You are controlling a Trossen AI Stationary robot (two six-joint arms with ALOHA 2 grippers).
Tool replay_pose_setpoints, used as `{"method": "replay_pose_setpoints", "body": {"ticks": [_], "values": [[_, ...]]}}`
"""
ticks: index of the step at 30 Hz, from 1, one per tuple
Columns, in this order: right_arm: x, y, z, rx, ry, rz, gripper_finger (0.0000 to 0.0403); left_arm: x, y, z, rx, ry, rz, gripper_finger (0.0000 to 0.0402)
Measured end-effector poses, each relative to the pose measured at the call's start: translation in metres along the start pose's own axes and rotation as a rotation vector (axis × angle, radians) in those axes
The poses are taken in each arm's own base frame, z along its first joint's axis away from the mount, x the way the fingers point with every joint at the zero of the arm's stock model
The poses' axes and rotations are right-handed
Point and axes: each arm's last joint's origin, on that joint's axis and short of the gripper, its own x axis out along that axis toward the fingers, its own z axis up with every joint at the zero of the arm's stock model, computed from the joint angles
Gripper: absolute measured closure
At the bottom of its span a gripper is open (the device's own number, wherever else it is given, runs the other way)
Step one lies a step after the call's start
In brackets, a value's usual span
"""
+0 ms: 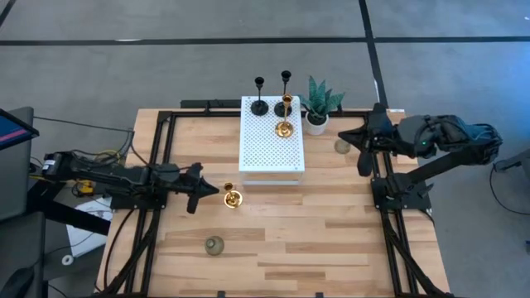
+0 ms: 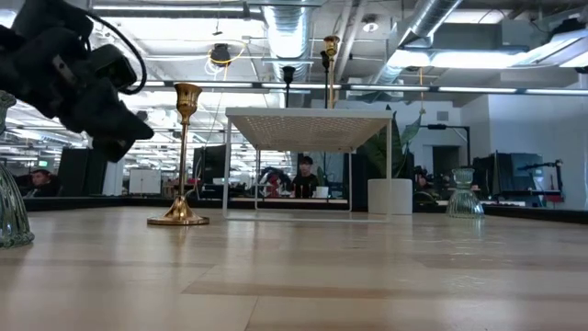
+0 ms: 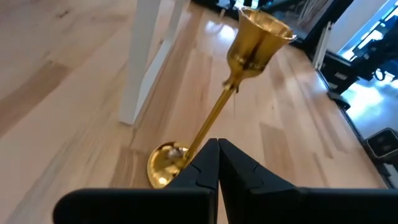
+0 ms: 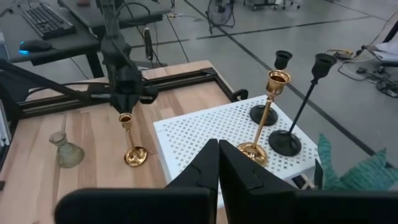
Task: Pick & Place candle stick holders
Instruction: Align the golden candle holder with the other golden candle holder on the shelf
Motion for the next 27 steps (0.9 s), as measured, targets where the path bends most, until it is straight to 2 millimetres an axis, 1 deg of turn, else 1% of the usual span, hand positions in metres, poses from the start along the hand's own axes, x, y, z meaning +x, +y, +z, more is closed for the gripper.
{"method": "replay_pose_setpoints", "body": {"ticks": [6,13,21,27], "values": [[0.002,0.001,0.0,-0.004,0.005,-0.004,0.0403,0.003,-0.001,0.003,0.004,-0.058,-0.021,0.0396],[0.003,0.001,0.0,-0.009,0.007,-0.004,0.0403,0.01,0.002,-0.002,0.022,-0.018,0.045,0.0396],[0.003,0.001,0.0,-0.012,0.007,-0.004,0.0403,0.019,0.002,0.001,0.015,-0.067,0.04,0.0395],[0.003,0.001,0.0,-0.012,0.007,-0.004,0.0403,0.024,0.004,-0.005,-0.016,-0.018,0.058,0.0395]]}}
